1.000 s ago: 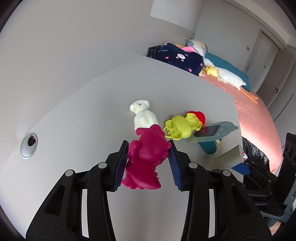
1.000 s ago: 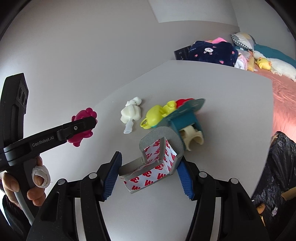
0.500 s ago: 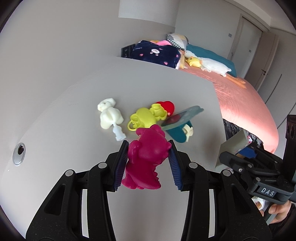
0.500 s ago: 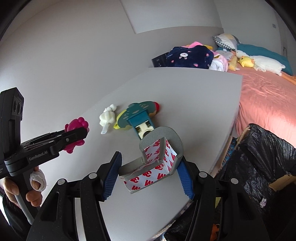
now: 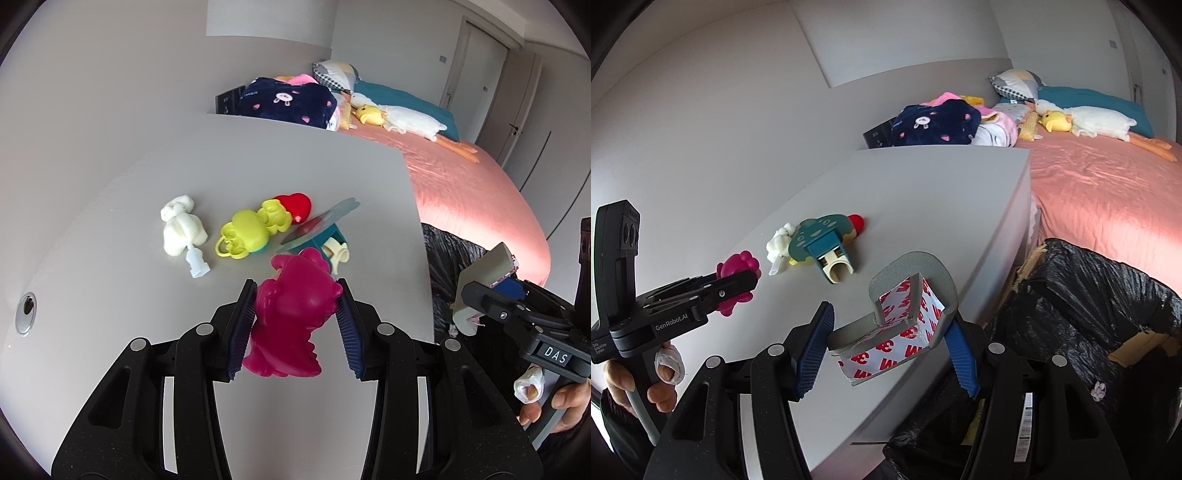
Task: Collect trash
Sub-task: 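Carry the pink bear and white-red box over the trash bag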
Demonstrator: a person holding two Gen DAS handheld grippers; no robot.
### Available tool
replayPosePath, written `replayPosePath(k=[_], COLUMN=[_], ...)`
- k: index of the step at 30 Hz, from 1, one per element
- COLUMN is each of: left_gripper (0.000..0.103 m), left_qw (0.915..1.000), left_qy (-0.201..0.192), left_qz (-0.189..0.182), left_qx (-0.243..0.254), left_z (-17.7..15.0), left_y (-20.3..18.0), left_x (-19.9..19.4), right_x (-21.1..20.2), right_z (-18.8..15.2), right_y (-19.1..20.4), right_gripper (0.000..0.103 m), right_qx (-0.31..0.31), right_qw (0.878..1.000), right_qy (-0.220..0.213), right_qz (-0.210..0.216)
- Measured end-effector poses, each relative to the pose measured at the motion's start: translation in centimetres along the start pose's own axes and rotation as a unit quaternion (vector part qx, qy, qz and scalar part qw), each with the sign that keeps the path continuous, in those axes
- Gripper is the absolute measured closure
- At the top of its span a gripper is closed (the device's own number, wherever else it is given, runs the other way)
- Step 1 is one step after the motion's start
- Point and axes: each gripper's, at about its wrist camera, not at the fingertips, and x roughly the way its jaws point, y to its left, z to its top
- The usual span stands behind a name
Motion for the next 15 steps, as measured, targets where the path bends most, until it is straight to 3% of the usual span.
replayPosePath(k=[15], left_gripper=[0.061], left_qw=[0.9990], left_qy=[0.000], left_qz=[-0.035], left_qx=[0.028], left_z=[0.7], left_y=[-7.0], left_x=[0.5], right_x=[-3.9], right_z=[-0.1], right_y=[-4.2], right_gripper=[0.042], right_qx=[0.021], right_qw=[0.999], right_qy=[-0.029], right_qz=[-0.015])
